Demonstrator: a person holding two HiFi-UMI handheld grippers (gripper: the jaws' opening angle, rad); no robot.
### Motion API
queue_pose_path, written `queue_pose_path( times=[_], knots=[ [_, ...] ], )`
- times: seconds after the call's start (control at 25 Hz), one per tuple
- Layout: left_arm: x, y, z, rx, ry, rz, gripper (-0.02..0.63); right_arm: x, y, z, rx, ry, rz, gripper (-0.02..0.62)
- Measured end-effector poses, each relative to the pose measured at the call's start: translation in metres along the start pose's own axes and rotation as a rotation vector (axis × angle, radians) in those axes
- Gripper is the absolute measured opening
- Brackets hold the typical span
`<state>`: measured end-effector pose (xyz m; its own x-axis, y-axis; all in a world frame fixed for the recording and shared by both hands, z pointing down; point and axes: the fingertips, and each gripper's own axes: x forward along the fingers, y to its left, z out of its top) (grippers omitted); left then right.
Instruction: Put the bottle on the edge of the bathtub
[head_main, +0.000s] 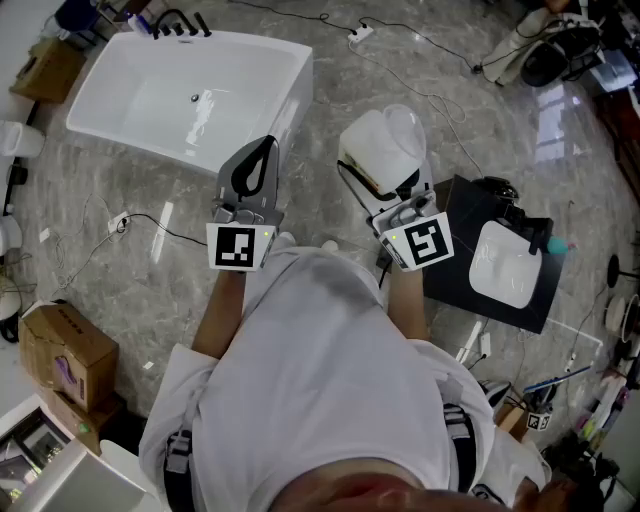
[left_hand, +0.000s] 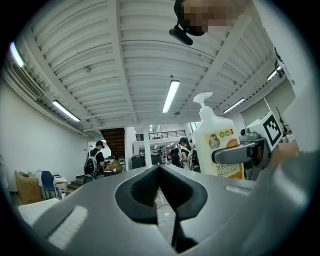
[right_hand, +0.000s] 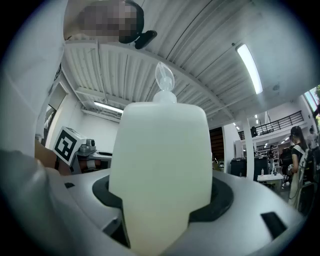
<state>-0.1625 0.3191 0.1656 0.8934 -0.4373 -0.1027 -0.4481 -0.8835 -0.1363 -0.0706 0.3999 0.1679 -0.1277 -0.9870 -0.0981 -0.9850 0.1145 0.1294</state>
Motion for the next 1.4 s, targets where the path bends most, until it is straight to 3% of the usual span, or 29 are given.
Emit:
queue_pose_path(
  times=[0.52,1.08,1.4],
  knots=[
    [0.01,-0.009,-0.02,-0.007,0.074,-0.031,0.0,0.001,-0.011,0.002,0.083,-0.057,0.043,0.345],
    [0.019,0.005,-0.056,-0.002,0.164,0.067,0.0,0.005,-0.046,-0.018,0.067,-0.026,0.097,0.345],
    [0.079,0.033,-0.08,-0.018,0.152,0.095,0.0,0.047,-0.091,-0.043,0.106,-0.02,0.122,0.345]
  ],
)
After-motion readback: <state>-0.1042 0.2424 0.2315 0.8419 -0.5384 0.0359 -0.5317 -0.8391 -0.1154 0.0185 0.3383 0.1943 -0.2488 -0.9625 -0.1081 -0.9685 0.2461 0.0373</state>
